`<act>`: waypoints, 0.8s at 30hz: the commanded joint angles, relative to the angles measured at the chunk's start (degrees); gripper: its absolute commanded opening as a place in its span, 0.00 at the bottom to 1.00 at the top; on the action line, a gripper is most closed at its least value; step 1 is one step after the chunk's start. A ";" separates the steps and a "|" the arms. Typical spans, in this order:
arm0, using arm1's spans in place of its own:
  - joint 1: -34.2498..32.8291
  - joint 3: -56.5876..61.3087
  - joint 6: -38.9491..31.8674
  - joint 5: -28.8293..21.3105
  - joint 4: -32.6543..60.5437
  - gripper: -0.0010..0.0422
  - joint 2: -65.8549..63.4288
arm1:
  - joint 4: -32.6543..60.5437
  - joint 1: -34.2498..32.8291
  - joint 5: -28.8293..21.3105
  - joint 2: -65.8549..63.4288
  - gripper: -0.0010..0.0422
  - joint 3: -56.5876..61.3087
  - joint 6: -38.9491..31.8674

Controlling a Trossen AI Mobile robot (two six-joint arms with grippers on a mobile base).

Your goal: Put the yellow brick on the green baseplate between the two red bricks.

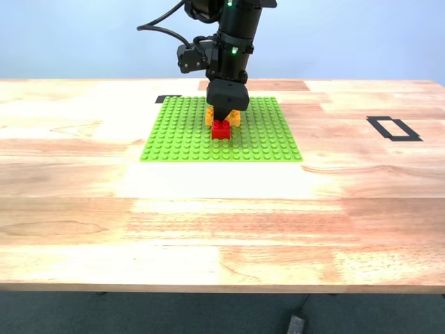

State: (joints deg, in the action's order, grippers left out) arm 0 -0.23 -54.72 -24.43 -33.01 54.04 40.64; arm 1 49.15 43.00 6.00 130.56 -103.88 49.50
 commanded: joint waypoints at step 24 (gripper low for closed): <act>0.04 -0.02 -1.46 0.00 1.27 0.02 -0.24 | -2.49 -1.75 -2.19 -7.19 0.44 6.34 -1.36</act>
State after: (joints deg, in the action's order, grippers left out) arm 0 -0.19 -54.72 -25.76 -33.04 55.18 40.42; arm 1 47.16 41.45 3.84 123.66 -98.32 48.03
